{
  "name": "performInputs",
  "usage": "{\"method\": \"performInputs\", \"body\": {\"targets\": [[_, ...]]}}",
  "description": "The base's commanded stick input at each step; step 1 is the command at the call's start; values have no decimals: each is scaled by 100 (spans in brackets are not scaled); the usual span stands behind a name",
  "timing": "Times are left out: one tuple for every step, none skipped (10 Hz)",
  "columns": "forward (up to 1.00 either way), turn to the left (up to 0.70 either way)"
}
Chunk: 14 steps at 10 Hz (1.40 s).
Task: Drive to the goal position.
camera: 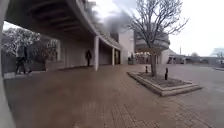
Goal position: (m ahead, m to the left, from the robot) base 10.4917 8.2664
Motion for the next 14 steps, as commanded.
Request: {"method": "performInputs", "body": {"targets": [[70,0],[70,0],[70,0],[49,0],[45,0],[45,0],[45,0],[45,0],[45,0],[45,0],[45,0],[45,0],[45,0],[45,0]]}}
